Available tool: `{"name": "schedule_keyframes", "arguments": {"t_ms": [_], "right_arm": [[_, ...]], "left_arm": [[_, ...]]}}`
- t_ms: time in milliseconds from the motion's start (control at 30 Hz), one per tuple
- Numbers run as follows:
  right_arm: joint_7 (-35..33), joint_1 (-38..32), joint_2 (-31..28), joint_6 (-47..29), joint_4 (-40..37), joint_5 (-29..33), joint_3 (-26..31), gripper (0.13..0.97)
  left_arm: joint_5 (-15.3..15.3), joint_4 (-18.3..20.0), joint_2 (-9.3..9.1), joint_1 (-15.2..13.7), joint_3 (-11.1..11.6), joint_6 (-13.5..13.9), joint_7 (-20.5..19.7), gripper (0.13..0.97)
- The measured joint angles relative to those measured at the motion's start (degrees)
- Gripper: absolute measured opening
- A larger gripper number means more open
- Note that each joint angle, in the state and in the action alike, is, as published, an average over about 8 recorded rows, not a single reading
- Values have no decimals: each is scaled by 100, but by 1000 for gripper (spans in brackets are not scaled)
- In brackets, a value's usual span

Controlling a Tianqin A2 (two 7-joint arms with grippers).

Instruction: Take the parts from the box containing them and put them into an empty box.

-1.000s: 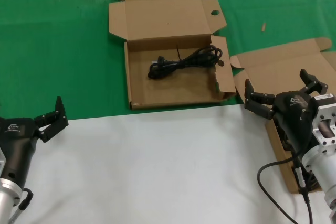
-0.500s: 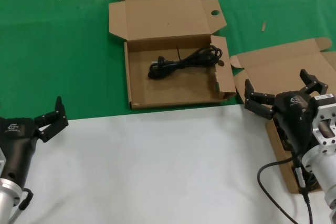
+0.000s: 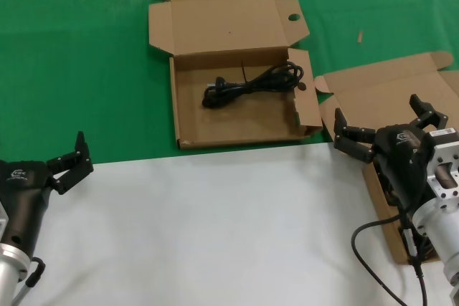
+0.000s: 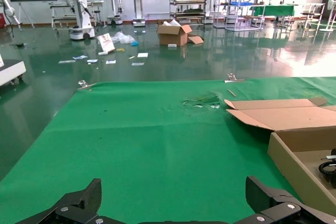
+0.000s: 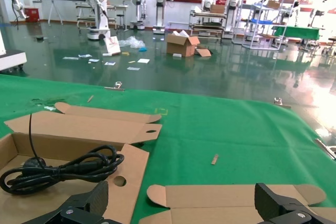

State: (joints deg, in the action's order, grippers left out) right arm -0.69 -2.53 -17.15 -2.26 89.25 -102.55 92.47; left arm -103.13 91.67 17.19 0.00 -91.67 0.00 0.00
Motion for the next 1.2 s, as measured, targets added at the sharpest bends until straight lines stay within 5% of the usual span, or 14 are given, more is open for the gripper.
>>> {"name": "schedule_keyframes", "arguments": {"t_ms": [1200], "right_arm": [[0,0,0,0,0,0,0,966]], "left_arm": [[0,0,0,0,0,0,0,966]]}}
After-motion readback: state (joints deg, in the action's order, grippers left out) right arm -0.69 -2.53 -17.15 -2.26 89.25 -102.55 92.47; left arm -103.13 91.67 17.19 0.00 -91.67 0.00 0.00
